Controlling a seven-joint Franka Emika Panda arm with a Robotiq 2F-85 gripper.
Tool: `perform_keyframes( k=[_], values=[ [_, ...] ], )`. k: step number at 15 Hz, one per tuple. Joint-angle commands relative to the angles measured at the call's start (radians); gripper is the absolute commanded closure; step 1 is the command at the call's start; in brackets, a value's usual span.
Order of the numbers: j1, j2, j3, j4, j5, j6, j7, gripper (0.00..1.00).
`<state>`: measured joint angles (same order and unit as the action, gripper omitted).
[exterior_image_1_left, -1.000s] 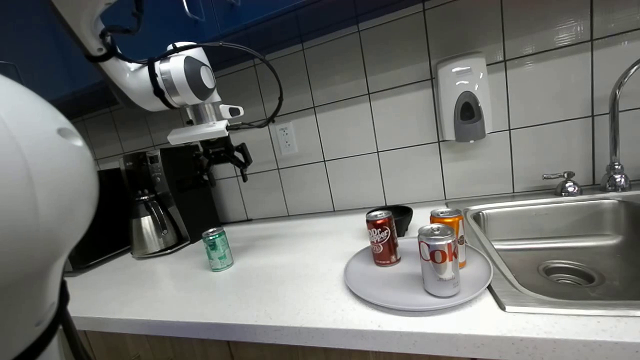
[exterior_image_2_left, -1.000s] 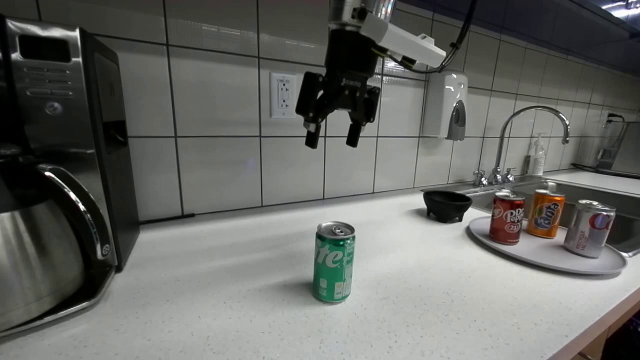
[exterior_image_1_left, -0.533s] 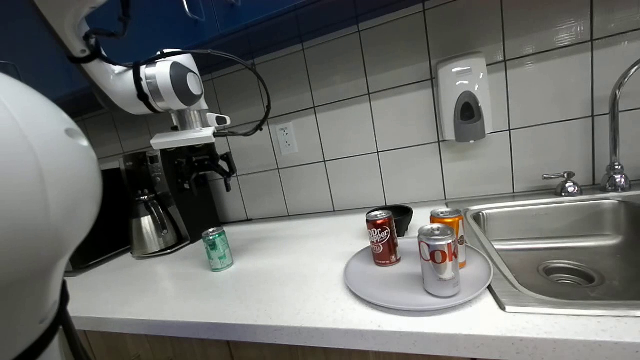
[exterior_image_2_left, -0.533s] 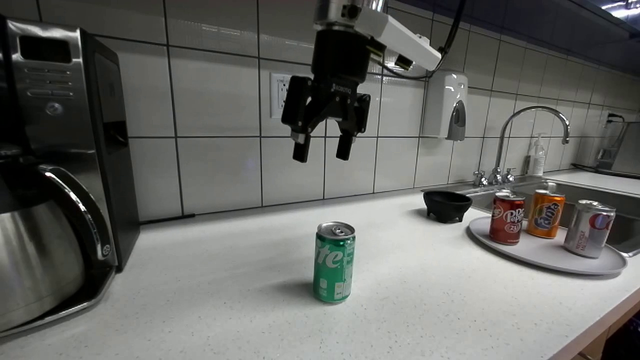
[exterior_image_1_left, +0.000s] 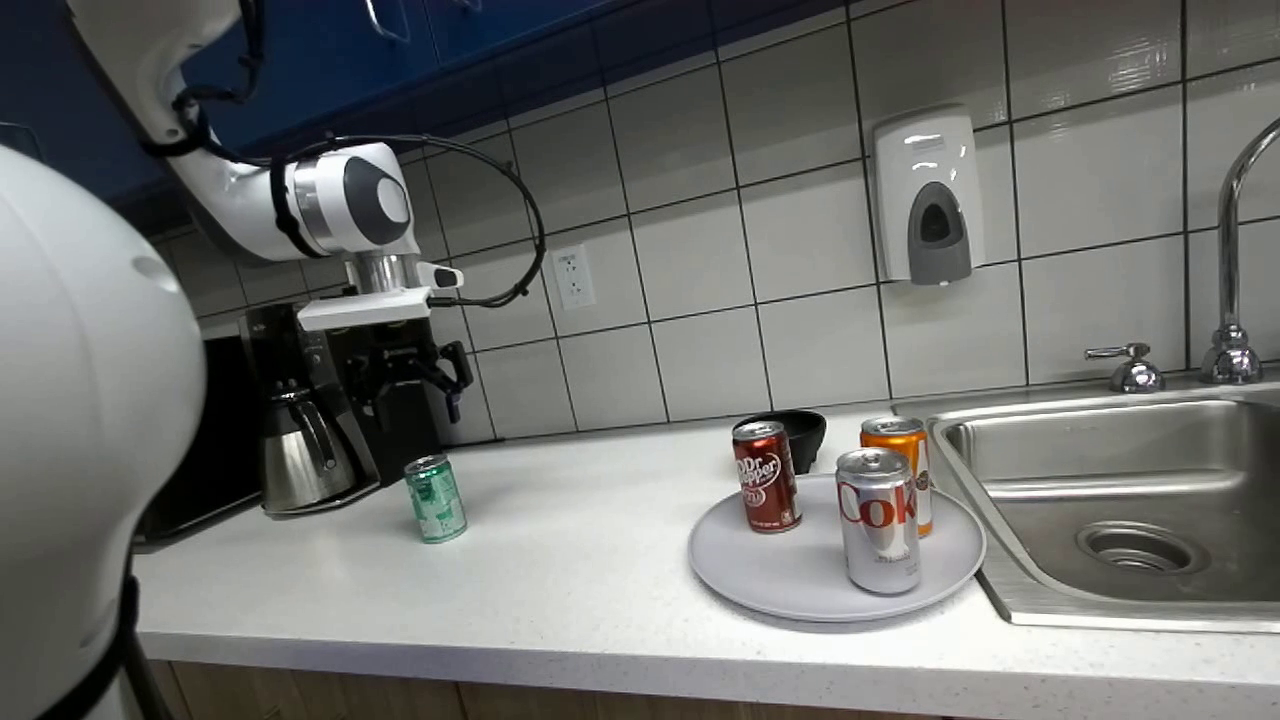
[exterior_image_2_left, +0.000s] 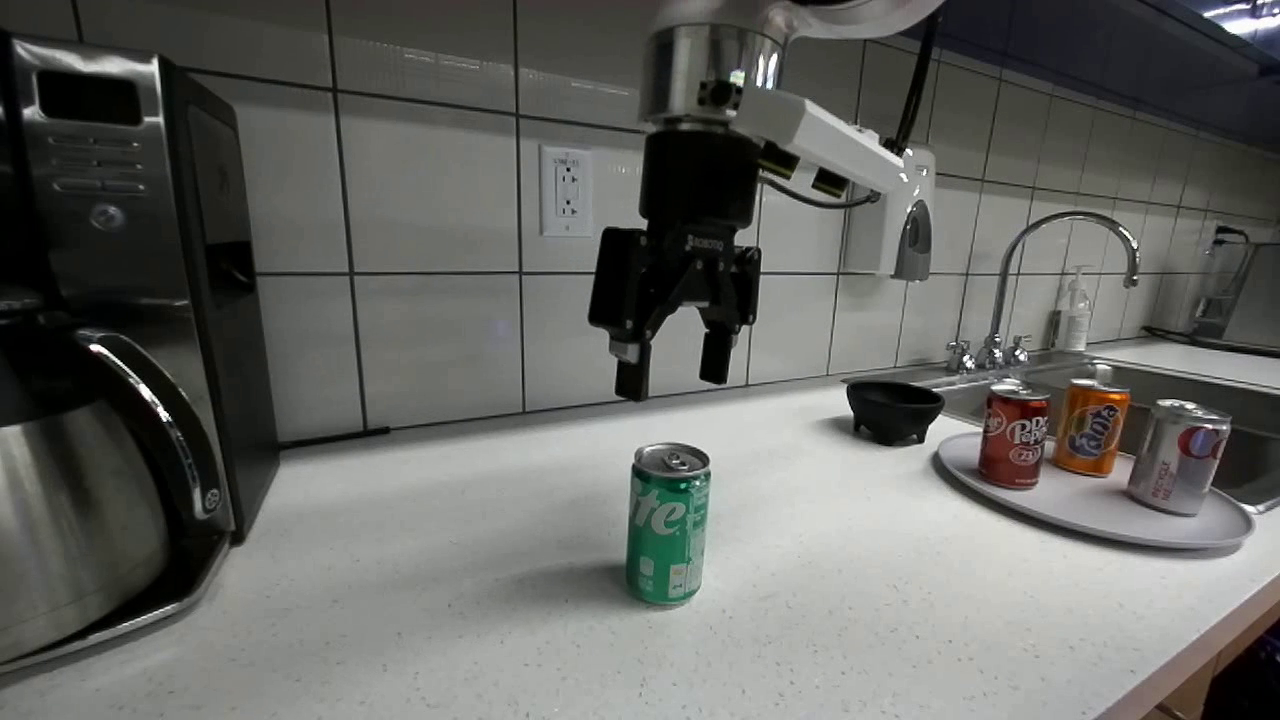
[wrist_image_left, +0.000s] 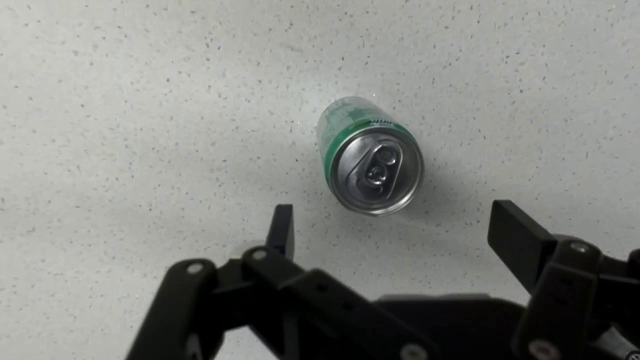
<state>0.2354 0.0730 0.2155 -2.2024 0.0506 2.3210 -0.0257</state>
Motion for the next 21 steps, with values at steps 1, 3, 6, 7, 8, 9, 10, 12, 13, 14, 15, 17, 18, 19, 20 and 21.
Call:
perform_keyframes(
  k=[1,3,6,7,8,9,10,12,13,14,15,17,18,19,20,21],
  values=[
    [-0.006,0.021,0.004,0.009,0.003,-0.026,-0.029,0.00],
    [-0.007,0.040,0.004,0.015,0.004,-0.026,-0.033,0.00],
    [-0.007,0.067,0.005,0.025,-0.002,-0.028,-0.043,0.00],
    [-0.008,0.074,0.005,0.026,-0.002,-0.029,-0.048,0.00],
    [-0.009,0.082,0.005,0.028,0.001,-0.028,-0.056,0.00],
    [-0.009,0.091,0.005,0.032,-0.001,-0.030,-0.061,0.00],
    [-0.009,0.099,0.006,0.037,-0.001,-0.031,-0.069,0.00],
    [-0.009,0.115,0.007,0.051,-0.002,-0.033,-0.082,0.00],
    [-0.009,0.121,0.007,0.055,-0.003,-0.034,-0.087,0.00],
    [-0.010,0.129,0.007,0.062,-0.003,-0.036,-0.095,0.00],
    [-0.011,0.136,0.007,0.068,-0.002,-0.036,-0.100,0.00],
    [-0.012,0.148,0.008,0.076,-0.001,-0.037,-0.113,0.00],
    [-0.013,0.154,0.008,0.079,0.000,-0.037,-0.118,0.00],
    [-0.014,0.159,0.008,0.082,0.000,-0.037,-0.121,0.00],
    [-0.015,0.164,0.008,0.085,0.001,-0.037,-0.124,0.00],
    [-0.015,0.169,0.008,0.088,0.000,-0.037,-0.128,0.00]
  ],
)
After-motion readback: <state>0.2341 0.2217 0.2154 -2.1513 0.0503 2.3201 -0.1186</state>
